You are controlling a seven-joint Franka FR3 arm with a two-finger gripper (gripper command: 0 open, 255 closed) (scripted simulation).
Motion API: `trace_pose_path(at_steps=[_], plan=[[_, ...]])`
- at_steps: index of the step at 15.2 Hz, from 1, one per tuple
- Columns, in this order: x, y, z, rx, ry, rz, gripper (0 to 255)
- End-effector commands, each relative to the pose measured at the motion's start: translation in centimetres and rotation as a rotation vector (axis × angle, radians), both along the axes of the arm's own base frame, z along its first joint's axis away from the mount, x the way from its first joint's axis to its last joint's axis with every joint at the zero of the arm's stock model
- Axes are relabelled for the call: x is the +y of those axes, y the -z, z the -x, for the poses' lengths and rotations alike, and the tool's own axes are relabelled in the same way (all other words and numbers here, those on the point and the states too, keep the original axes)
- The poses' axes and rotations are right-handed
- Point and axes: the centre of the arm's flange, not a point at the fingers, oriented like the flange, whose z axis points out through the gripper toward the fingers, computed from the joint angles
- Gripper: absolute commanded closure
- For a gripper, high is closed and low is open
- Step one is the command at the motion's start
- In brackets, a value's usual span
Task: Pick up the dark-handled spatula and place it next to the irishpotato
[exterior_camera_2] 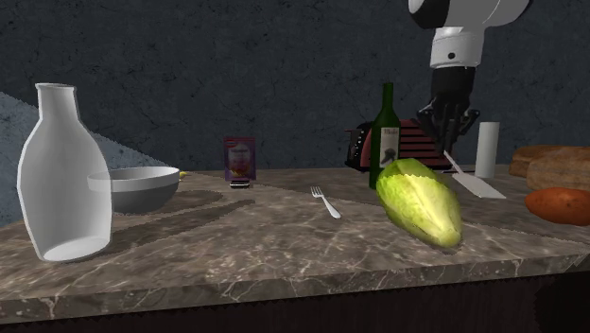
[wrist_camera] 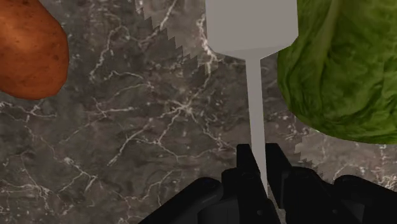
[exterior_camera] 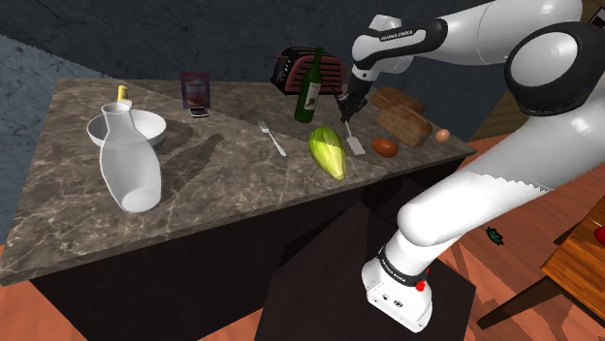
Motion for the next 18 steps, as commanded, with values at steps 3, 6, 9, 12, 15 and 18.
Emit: trace_pose_path(at_steps=[3,6,9,12,15,18], plan=[[-0.2,1.9,0.1,0.000,-0.001,0.000,255],[-0.2,3.5,0.1,0.000,-0.001,0.000,255],[-0.2,5.1,0.1,0.000,-0.001,0.000,255],[-0.2,6.7,0.1,0.000,-0.001,0.000,255],[-0.2,8.2,0.1,0.000,-0.001,0.000,255],[-0.2,9.8,0.1,0.000,-0.001,0.000,255]])
